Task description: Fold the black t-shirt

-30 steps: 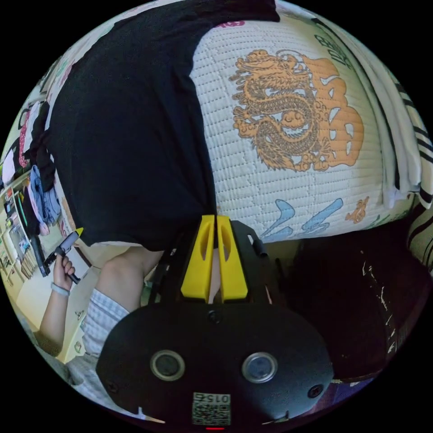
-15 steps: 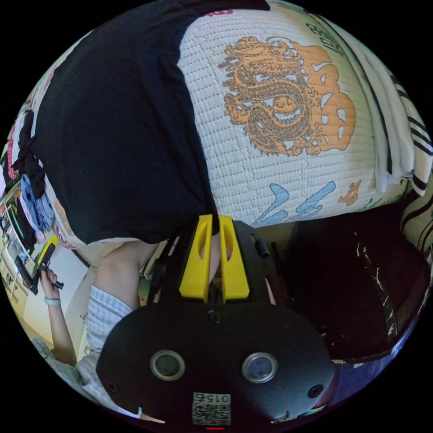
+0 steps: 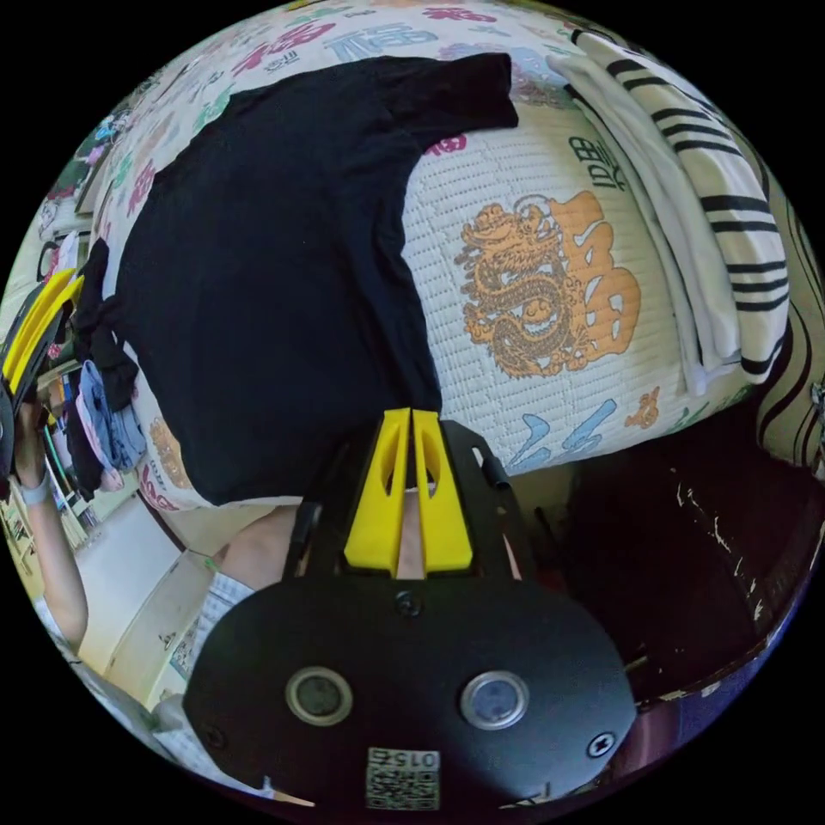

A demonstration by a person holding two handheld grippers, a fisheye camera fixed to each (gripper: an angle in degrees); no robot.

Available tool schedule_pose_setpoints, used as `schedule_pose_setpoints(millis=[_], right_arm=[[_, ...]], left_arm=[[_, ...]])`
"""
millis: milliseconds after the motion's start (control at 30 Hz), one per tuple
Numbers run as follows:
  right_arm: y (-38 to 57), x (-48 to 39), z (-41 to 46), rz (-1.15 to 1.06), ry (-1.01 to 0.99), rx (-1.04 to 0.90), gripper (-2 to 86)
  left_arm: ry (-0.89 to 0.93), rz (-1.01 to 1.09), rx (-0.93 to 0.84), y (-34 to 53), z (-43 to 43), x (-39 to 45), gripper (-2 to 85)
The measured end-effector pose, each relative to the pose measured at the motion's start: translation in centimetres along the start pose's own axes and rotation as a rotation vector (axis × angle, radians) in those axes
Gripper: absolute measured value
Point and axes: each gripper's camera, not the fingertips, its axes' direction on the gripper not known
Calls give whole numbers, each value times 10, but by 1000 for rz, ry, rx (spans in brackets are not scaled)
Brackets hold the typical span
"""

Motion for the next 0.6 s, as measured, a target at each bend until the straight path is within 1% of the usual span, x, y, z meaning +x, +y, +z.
schedule_pose_setpoints(millis=[100,167,300,433,567,600], right_arm=[[-11,23,-18,20,-48,67,-7],[-19,38,-31,25,-70,123,-6],[-43,77,-60,36,-143,212,8],[-69,122,-78,71,-255,277,46],[-86,160,-88,136,-366,335,61],[-90,174,-92,166,-383,359,63]], left_arm=[[-2,2,72,-50,-3,10,49],[16,5,77,-81,3,17,53],[147,-20,58,-153,36,22,60],[303,-71,11,-223,88,8,67],[410,-42,50,-292,122,-1,71],[481,-23,71,-318,132,-3,72]])
